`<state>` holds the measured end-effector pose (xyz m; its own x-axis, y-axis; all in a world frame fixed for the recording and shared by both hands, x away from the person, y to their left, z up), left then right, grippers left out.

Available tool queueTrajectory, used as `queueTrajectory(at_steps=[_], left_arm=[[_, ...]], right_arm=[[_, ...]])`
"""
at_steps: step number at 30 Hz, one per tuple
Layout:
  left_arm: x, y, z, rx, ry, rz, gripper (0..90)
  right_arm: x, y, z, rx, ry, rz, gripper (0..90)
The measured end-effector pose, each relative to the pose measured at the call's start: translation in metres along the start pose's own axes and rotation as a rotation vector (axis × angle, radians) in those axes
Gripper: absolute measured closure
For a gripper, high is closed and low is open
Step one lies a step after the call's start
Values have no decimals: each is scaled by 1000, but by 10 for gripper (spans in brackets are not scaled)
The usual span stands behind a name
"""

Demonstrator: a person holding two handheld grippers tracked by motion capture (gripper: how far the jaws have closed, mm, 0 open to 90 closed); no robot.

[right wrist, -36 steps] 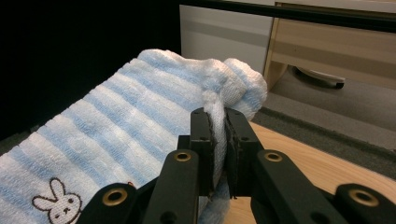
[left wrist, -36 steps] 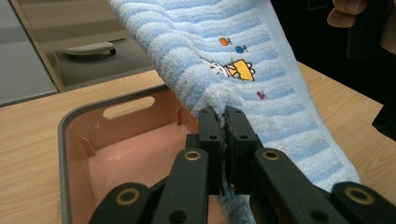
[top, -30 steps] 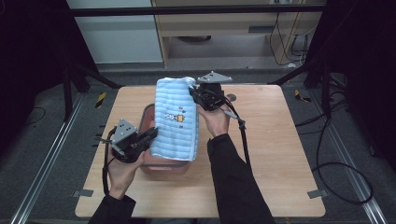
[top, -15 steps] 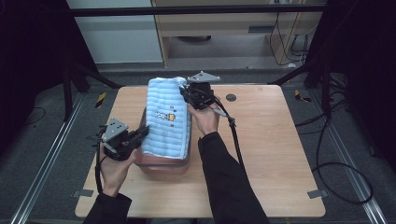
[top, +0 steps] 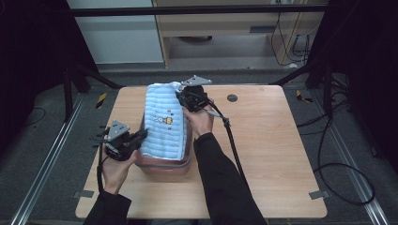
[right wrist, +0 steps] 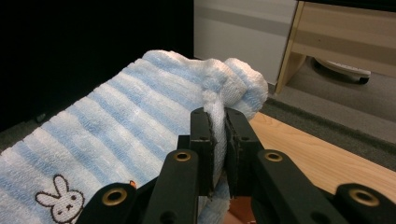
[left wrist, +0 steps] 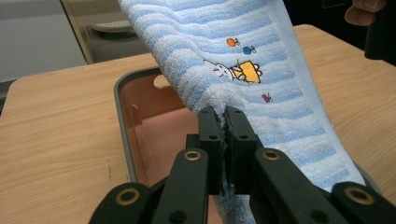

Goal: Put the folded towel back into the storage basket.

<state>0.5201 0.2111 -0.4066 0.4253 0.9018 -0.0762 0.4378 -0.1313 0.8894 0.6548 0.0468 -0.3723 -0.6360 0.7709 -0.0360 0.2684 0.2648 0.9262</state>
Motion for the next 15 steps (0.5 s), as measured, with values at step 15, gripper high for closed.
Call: queueTrajectory(at_steps=[15], left_arm=[[-5,-21,15,72,-5,8,865]], right_arm=[[-5,-30,12,43,1,17,831]])
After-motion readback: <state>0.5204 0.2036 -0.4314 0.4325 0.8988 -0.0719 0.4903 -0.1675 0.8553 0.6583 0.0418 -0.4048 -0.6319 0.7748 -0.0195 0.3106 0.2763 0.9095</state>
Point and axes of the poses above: each handheld gripper's, and its own axes: z roughly forward along the jaws, y roughly out of its top, x roughly to its left, the point moved 7 cm from there along z, roughly forward along the jaws, and after that the axes turned 4 degrees about -z, right-handed, at the moved point
